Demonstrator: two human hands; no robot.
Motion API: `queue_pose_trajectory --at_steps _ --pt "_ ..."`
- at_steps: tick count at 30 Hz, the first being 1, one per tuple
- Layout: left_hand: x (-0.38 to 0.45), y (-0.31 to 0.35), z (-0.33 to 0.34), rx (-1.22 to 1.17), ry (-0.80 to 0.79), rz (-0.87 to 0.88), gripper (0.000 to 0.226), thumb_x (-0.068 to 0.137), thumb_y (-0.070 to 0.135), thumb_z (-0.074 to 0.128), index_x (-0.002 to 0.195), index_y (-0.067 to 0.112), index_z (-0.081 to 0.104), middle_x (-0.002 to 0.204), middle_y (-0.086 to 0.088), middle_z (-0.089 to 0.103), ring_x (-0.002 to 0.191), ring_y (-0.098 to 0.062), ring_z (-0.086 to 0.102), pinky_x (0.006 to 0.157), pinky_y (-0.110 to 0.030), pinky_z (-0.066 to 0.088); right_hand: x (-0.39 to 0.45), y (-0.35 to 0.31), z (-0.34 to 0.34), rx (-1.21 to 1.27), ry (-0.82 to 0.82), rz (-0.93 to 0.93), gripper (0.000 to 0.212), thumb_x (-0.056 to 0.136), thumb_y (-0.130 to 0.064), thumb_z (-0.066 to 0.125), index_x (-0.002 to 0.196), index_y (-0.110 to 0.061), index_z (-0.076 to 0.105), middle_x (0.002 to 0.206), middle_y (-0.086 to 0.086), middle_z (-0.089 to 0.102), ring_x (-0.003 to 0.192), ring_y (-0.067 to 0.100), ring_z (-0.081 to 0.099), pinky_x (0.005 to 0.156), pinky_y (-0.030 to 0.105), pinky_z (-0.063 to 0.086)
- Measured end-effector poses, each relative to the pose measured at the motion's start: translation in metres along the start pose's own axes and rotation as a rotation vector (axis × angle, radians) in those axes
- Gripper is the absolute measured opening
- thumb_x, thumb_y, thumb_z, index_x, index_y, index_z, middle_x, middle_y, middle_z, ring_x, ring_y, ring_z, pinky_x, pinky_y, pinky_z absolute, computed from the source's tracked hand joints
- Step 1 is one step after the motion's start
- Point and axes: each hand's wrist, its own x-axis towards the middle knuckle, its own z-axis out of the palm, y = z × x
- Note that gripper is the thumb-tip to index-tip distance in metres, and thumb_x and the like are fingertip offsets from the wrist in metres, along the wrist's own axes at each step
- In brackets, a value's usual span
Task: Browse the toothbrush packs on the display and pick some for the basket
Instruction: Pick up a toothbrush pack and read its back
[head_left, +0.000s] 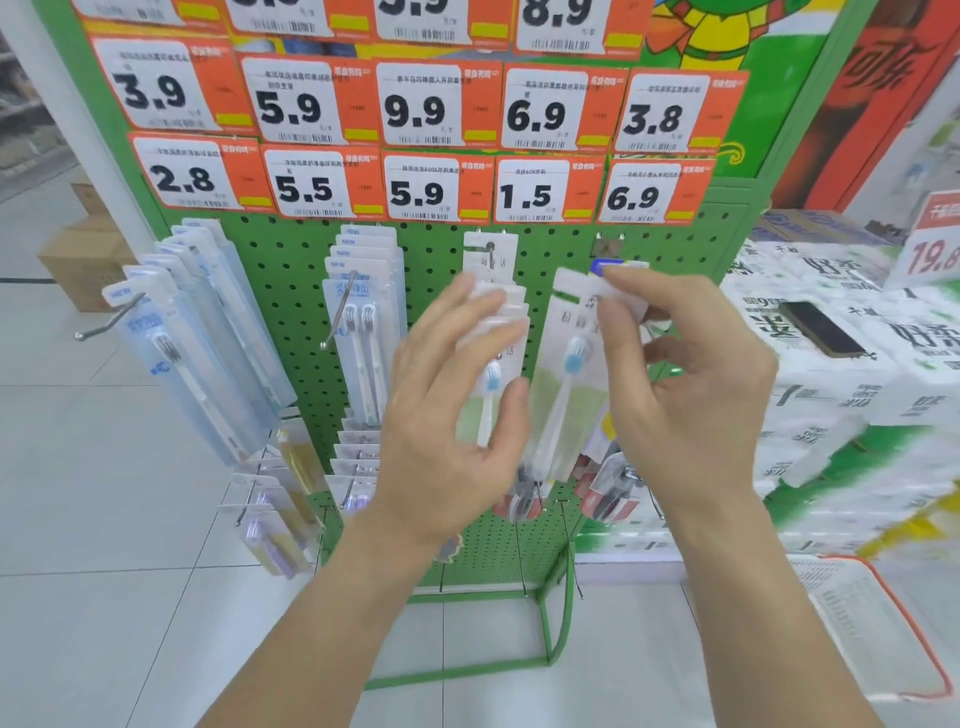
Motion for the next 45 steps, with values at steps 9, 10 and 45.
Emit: queue_pose_trajectory --at_steps 9,10,45 --pt "-0.078 0.026 0.006 -0.159 0.018 -0.383 0.033 0.092 0.014 0.062 0.125 0.006 0.061 0.125 0.0 0.061 0.121 -0.016 0.058 0.102 -0.033 0.047 -0.062 0.008 -0.006 0.234 -0.185 0.359 0.013 0.092 -0.016 0.073 0.103 -0.023 0.076 0.076 -0.011 0.065 0.062 0.021 0.061 0.061 0.037 0.052" --pt "-0.086 0.027 0.008 -0.178 -0.012 -0.426 0.04 0.093 0.018 0.061 0.13 0.005 0.058 0.13 -0.003 0.059 0.126 -0.02 0.056 0.104 -0.037 0.047 -0.068 0.008 -0.005 0.286 -0.195 0.44 0.013 0.091 -0.017 0.074 0.101 -0.024 0.076 0.073 -0.012 0.065 0.06 0.019 0.06 0.061 0.034 0.051" --pt "-0.151 -0.002 -0.026 0.17 -0.152 -0.82 0.036 0.077 0.033 0.086 0.111 0.028 0.075 0.108 0.01 0.056 0.108 -0.013 0.057 0.095 -0.023 0.045 -0.166 0.026 0.014 0.652 -0.767 1.156 0.018 0.09 0.002 0.069 0.106 -0.005 0.07 0.077 0.008 0.074 0.061 0.015 0.065 0.056 0.025 0.054"
